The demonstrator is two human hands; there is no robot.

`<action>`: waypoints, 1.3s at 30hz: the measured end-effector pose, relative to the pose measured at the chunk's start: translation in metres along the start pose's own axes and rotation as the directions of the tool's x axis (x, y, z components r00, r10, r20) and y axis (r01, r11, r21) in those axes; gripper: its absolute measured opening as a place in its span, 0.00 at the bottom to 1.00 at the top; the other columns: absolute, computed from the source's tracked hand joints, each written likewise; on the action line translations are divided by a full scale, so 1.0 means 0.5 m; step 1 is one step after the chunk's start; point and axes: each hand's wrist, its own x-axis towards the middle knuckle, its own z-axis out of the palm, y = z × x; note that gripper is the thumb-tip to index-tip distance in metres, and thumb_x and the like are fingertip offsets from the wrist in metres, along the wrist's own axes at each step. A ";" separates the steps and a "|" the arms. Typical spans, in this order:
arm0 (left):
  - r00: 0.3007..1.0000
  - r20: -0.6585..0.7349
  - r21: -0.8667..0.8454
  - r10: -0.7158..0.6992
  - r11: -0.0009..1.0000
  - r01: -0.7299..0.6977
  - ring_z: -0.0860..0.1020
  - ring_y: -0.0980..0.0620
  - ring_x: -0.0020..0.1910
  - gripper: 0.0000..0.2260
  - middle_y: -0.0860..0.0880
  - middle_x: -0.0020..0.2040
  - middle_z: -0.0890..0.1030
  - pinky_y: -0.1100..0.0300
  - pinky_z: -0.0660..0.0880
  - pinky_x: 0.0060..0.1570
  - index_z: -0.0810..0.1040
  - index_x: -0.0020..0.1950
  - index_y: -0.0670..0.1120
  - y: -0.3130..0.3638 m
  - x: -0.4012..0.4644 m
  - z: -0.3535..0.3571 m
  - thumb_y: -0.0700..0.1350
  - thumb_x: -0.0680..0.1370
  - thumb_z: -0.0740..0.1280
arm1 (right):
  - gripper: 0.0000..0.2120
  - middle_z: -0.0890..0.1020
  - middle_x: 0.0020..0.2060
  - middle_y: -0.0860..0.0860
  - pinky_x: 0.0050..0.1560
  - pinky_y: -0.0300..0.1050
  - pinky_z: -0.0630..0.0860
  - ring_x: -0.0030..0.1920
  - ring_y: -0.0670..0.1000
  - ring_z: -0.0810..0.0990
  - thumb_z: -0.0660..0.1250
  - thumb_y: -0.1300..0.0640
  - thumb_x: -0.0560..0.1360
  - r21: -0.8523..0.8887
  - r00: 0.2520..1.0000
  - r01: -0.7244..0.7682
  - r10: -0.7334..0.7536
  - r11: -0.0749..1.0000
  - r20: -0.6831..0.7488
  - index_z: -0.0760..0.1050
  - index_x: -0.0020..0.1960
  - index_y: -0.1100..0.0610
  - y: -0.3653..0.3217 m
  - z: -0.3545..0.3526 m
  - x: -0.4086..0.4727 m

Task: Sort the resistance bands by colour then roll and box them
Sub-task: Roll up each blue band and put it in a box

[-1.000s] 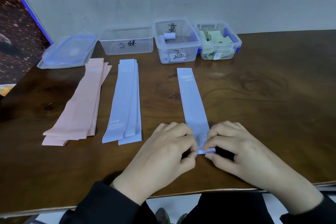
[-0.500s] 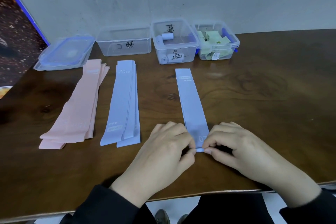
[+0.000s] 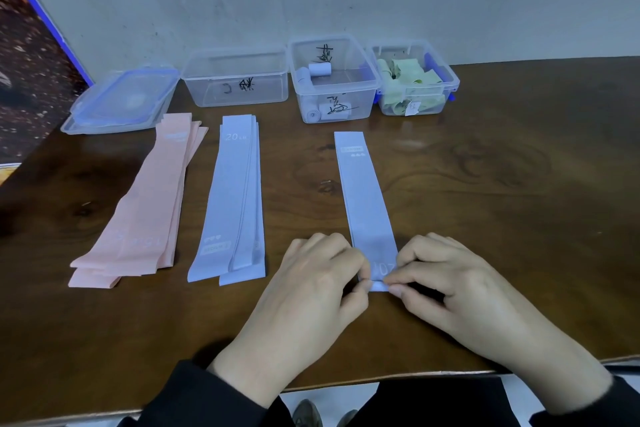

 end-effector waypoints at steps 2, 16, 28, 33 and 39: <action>1.000 0.001 0.013 0.010 1.000 -0.010 0.71 0.57 0.47 0.04 0.59 0.45 0.73 0.58 0.71 0.49 0.77 0.46 0.54 -0.001 -0.001 0.000 0.50 0.79 0.65 | 0.09 0.76 0.46 0.39 0.45 0.47 0.75 0.44 0.44 0.75 0.68 0.47 0.79 -0.017 1.000 -0.001 0.001 1.000 0.011 0.85 0.52 0.48 0.002 0.000 0.000; 0.999 -0.020 0.078 0.034 0.996 -0.032 0.70 0.58 0.47 0.04 0.59 0.45 0.74 0.60 0.70 0.48 0.80 0.48 0.54 -0.001 -0.004 0.003 0.52 0.77 0.71 | 0.10 0.77 0.47 0.41 0.45 0.45 0.75 0.45 0.45 0.75 0.65 0.50 0.82 -0.040 0.999 0.037 -0.037 0.999 0.000 0.84 0.55 0.49 0.002 0.002 -0.002; 0.999 -0.047 0.072 0.016 0.997 -0.013 0.70 0.58 0.47 0.08 0.59 0.46 0.73 0.59 0.72 0.48 0.81 0.51 0.54 0.001 -0.004 0.000 0.56 0.77 0.67 | 0.12 0.76 0.47 0.40 0.46 0.43 0.76 0.46 0.43 0.73 0.65 0.47 0.80 -0.045 1.000 0.002 -0.003 0.999 -0.011 0.85 0.54 0.50 0.006 0.004 0.001; 0.999 -0.030 0.072 0.038 0.997 -0.036 0.70 0.58 0.46 0.05 0.60 0.46 0.72 0.59 0.70 0.49 0.79 0.48 0.55 -0.002 -0.005 0.002 0.54 0.77 0.69 | 0.11 0.77 0.47 0.41 0.45 0.44 0.76 0.45 0.44 0.75 0.65 0.48 0.82 -0.054 1.000 0.019 -0.020 0.998 -0.011 0.85 0.55 0.49 0.003 0.004 0.000; 0.999 -0.029 0.086 0.029 0.996 -0.026 0.70 0.57 0.46 0.07 0.59 0.45 0.72 0.58 0.70 0.49 0.80 0.48 0.54 -0.002 -0.004 0.001 0.55 0.79 0.65 | 0.08 0.78 0.47 0.38 0.48 0.44 0.75 0.46 0.44 0.75 0.67 0.46 0.80 -0.012 1.000 -0.014 0.014 1.000 -0.026 0.83 0.51 0.47 0.002 0.001 0.001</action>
